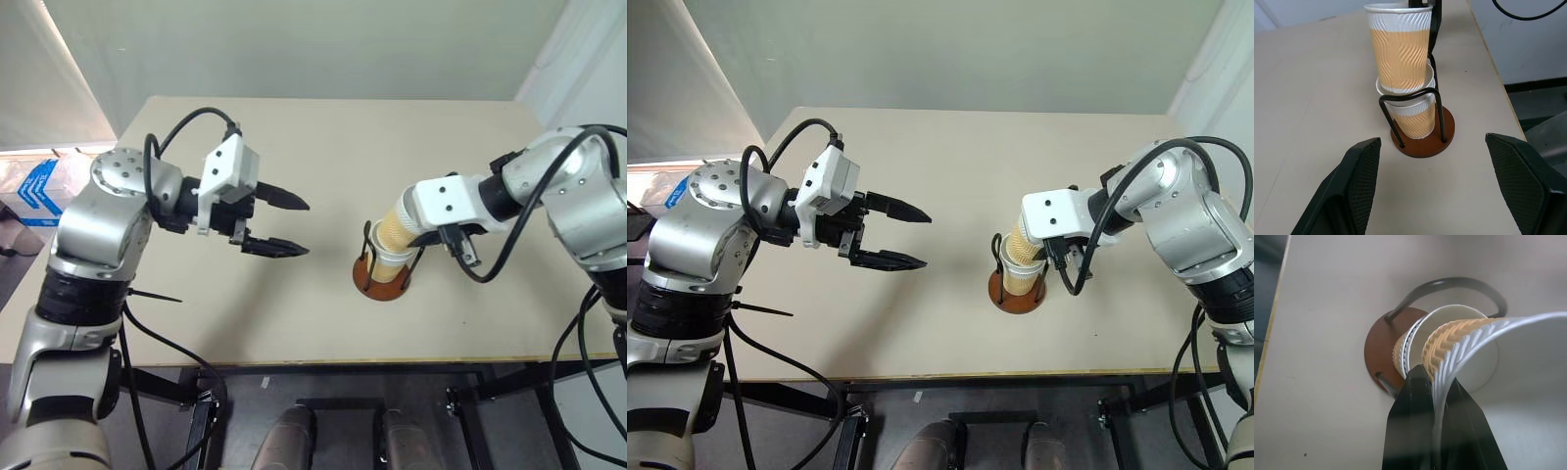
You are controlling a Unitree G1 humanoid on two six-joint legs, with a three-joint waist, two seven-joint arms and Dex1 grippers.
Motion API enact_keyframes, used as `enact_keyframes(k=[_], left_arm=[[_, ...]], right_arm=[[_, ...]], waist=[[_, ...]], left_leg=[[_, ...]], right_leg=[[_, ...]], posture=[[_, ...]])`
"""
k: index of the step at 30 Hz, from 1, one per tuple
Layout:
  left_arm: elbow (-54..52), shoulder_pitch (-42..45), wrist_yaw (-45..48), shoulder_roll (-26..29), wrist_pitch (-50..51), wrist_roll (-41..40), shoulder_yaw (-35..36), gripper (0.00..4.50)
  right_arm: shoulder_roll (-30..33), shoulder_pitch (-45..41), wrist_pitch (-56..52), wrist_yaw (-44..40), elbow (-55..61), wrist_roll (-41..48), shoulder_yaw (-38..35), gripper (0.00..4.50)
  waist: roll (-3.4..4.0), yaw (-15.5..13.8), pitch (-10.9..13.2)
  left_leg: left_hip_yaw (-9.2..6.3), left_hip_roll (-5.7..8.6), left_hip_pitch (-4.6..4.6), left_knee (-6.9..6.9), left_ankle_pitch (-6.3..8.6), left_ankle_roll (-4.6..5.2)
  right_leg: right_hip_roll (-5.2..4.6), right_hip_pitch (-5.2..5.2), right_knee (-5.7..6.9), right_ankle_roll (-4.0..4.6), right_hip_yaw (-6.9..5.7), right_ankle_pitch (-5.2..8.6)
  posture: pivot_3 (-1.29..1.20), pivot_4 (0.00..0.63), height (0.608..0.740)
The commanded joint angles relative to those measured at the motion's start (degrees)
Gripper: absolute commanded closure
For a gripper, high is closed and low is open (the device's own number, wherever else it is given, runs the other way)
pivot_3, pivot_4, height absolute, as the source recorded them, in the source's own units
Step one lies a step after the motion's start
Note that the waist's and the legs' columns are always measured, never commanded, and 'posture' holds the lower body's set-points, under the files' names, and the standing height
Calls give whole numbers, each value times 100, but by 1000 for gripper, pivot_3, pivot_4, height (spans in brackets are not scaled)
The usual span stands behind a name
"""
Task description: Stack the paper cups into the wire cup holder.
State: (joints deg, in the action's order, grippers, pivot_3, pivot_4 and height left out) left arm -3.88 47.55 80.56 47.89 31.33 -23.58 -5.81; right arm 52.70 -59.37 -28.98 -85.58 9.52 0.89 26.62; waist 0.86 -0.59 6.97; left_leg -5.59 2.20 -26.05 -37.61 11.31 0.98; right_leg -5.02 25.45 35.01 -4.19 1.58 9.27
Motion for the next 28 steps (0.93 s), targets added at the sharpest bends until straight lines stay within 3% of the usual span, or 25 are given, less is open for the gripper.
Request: enact_keyframes(k=[1, 5, 11, 15, 18, 23, 28], left_arm=[[-112, 76, -59, 25, -23, -71, 110, 751], [-61, 77, -61, 12, -75, -40, 77, 751], [34, 132, -60, -28, -134, 1, 33, 751], [87, 100, -213, -51, -7, -28, 122, 751], [97, -26, -365, -26, 70, -13, 187, 751], [188, -163, -641, 20, 109, 109, 207, 751], [196, -236, -935, -15, 126, 142, 284, 751]], right_arm=[[-133, -360, -149, 44, 57, 42, -274, 3608], [-253, -724, -541, 74, -5, 243, -570, 2278], [-130, -1115, -813, 115, -272, 419, -912, 2278], [-32, -1178, -1406, 473, -409, 768, -1623, 2278], [159, -571, -1874, 864, -74, 981, -2172, 2278], [333, 855, -2330, 1753, 527, 972, -2808, 2278], [-142, 2141, -2530, 2882, 491, 1106, -3856, 2278]], waist=[[0, 4, 0], [0, 2, 0], [-1, -5, 0], [0, -10, 0], [-2, -19, 0], [-10, -23, -1], [-10, -33, 1]], left_leg=[[0, 0, 0, 3, -2, -1], [-1, 0, 0, 16, -10, -3], [-2, 1, 1, 40, -18, -9], [-2, 0, -1, 53, -26, -22], [-4, -2, -1, 59, -55, -71], [-2, -2, 4, 55, -48, -73], [0, -1, 4, 54, -55, -71]], right_leg=[[0, 2, 0, 3, 0, -2], [0, 7, 0, 10, -1, -5], [-1, 14, -4, 32, -4, 3], [-2, 25, -1, 33, -4, 3], [-2, 24, 2, 32, -9, 3], [-4, 14, -1, 29, -10, 4], [-6, 15, 1, 4, -6, -10]], posture=[[0, 150, 740], [0, 150, 740], [0, 150, 740], [0, 150, 740], [0, 150, 740], [0, 150, 740], [0, 150, 740]])
